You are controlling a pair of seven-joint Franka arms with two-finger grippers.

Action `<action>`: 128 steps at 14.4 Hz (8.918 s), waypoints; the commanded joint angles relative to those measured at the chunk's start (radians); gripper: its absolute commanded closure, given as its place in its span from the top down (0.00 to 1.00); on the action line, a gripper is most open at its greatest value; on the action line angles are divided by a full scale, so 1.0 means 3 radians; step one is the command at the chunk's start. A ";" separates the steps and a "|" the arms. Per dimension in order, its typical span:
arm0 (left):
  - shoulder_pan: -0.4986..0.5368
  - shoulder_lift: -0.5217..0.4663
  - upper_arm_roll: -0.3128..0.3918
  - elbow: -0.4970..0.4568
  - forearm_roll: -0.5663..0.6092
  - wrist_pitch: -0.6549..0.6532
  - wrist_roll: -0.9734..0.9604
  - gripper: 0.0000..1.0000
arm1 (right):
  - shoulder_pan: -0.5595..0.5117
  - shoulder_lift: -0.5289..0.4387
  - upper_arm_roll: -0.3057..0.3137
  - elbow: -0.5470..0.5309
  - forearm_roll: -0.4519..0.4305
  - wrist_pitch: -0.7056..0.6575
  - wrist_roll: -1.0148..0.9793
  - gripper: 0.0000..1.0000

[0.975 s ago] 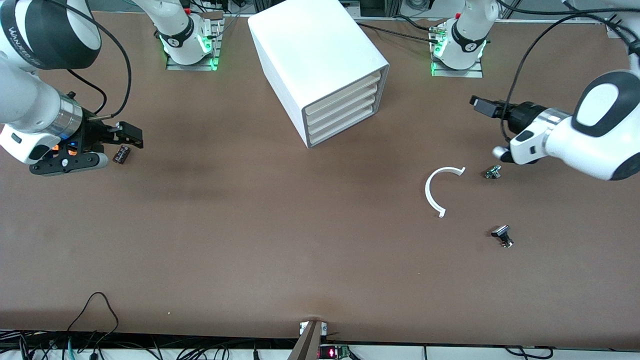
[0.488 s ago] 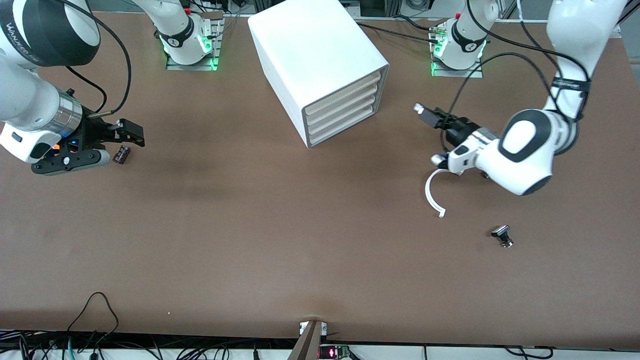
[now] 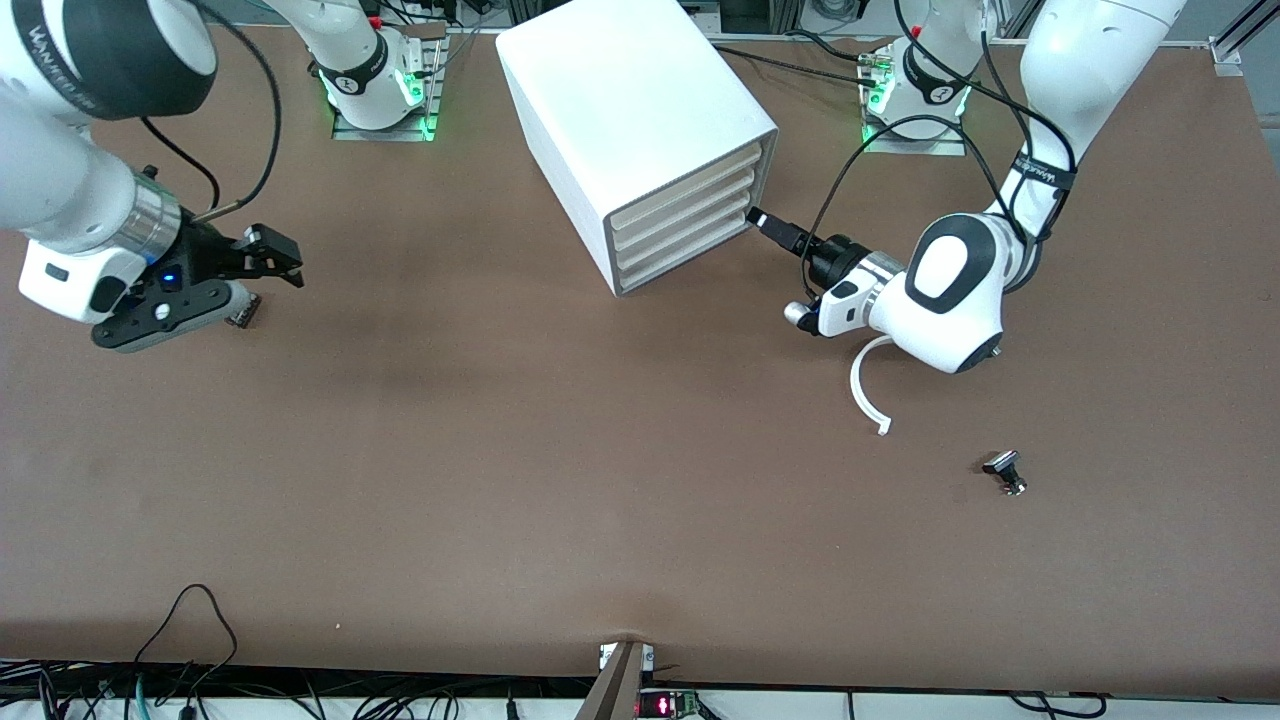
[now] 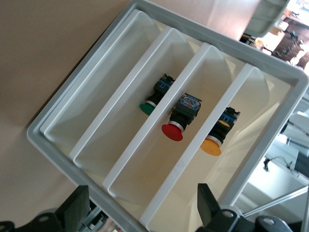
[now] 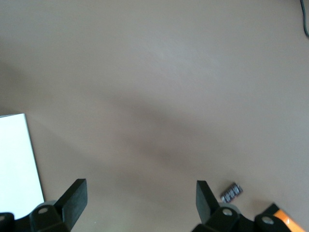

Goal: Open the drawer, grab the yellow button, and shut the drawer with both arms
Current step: 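Grasp the drawer handle with the left gripper while the right gripper rises, then pull the drawer open with the left gripper while the right gripper approaches, then release the drawer with the left gripper while the right gripper reaches in, then grasp the orange-capped button in the drawer with the right gripper, then lift the button out with the right gripper while the left gripper returns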

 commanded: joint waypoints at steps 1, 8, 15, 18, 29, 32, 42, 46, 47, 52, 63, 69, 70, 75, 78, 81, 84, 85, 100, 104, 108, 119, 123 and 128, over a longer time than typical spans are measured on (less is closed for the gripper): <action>0.0022 0.0017 -0.0038 -0.0027 -0.0181 0.0056 0.0559 0.99 | 0.0264 0.0095 0.0013 0.0176 -0.0032 0.0109 -0.0066 1.00; 0.0027 -0.0019 -0.0293 -0.0343 -0.0611 0.0091 0.0662 0.99 | 0.0305 0.0268 0.0008 0.0176 -0.0088 0.0370 -0.0265 1.00; 0.0042 -0.0019 -0.0472 -0.0624 -0.0748 0.0148 0.0688 0.99 | 0.0285 0.0401 -0.0002 0.0161 -0.0058 0.0549 -0.0358 1.00; 0.0048 -0.0024 -0.0565 -0.0824 -0.0897 0.0377 0.0902 0.90 | 0.0295 0.0503 -0.0002 0.0171 -0.0058 0.0626 -0.0358 1.00; 0.0134 0.0002 -0.0259 -0.0503 -0.0704 0.0450 0.0990 0.00 | 0.0720 0.0647 0.0003 0.0156 -0.0068 0.1203 -0.0342 1.00; 0.0134 0.0043 0.0012 -0.0319 -0.0642 0.0455 0.0959 0.00 | 0.0776 0.0708 0.0038 0.0182 -0.0042 0.1235 -0.0531 1.00; 0.0170 0.0033 0.0263 0.0024 -0.0647 0.0731 0.1010 0.99 | 0.1547 0.0754 0.0038 0.0519 -0.0042 0.1179 -0.0849 1.00; 0.0201 -0.0059 0.0274 0.0030 -0.0642 0.0751 0.0959 1.00 | 0.1869 0.0876 0.0033 0.0825 0.0019 0.0899 -0.0798 1.00; 0.0221 -0.0075 0.0309 0.0045 -0.0632 0.0822 0.0994 1.00 | 0.1946 0.0918 0.0033 0.0917 0.0019 0.0816 -0.0818 1.00; 0.0380 -0.0294 0.0381 0.0525 0.0874 0.0910 0.0974 1.00 | 0.2141 0.1107 0.0033 0.1061 0.0024 0.0703 -0.1252 1.00; 0.0544 -0.1419 0.0545 0.0648 0.2364 0.1161 0.0903 1.00 | 0.2416 0.1577 -0.0033 0.1296 -0.0052 0.0734 -0.1912 1.00; 0.0533 -0.1644 0.0637 0.0664 0.2645 0.0599 -0.0736 1.00 | 0.2514 0.1664 -0.0135 0.1291 -0.0073 0.0749 -0.1917 1.00; 0.0523 -0.1670 0.0637 0.0653 0.2692 0.0502 -0.1007 1.00 | 0.2514 0.1680 -0.0140 0.1291 -0.0078 0.0774 -0.1922 1.00; 0.0487 -0.1670 0.0632 0.0633 0.2712 0.0368 -0.1572 1.00 | 0.2494 0.1767 -0.0151 0.1296 -0.0078 0.0918 -0.1923 1.00; 0.0462 -0.1660 0.0632 0.0638 0.2718 0.0358 -0.1577 1.00 | 0.2489 0.1777 -0.0166 0.1296 -0.0078 0.0928 -0.1923 1.00; 0.0457 -0.1650 0.0632 0.0658 0.2713 0.0363 -0.1577 1.00 | 0.2499 0.1802 -0.0166 0.1296 -0.0078 0.0964 -0.1917 1.00; 0.0416 -0.1645 0.0637 0.0664 0.2713 0.0363 -0.1577 1.00 | 0.2514 0.1833 -0.0171 0.1296 -0.0083 0.0995 -0.1912 0.97; 0.0416 -0.1640 0.0637 0.0664 0.2713 0.0363 -0.1577 1.00 | 0.2519 0.1833 -0.0171 0.1296 -0.0078 0.0995 -0.1912 0.97; 0.0375 -0.1558 0.0621 0.0781 0.2713 0.0286 -0.1547 1.00 | 0.2719 0.1792 -0.0309 0.1317 -0.0201 0.0964 -0.1745 0.26; 0.0375 -0.1512 0.0606 0.0786 0.2713 0.0281 -0.1541 1.00 | 0.2709 0.1482 -0.0314 0.1322 -0.0201 0.0943 -0.1386 0.25; 0.0314 -0.1385 0.0586 0.0883 0.2707 0.0286 -0.1521 1.00 | 0.2637 0.1205 -0.0564 0.1312 -0.0196 0.0908 -0.1391 0.25; 0.0155 -0.1118 0.0581 0.0817 0.2484 0.0408 -0.1720 1.00 | 0.1278 0.1230 -0.0585 0.0678 -0.0145 0.0994 -0.1273 0.26; -0.0100 -0.1021 0.0550 0.0532 0.2493 0.0811 -0.2562 1.00 | 0.1251 0.1510 -0.0519 0.0570 -0.0074 0.1240 -0.1217 0.26; -0.0193 -0.0944 0.0244 0.0097 0.2488 0.1563 -0.3334 1.00 | 0.1246 0.1720 -0.0514 0.0290 0.0448 0.1428 -0.1176 0.26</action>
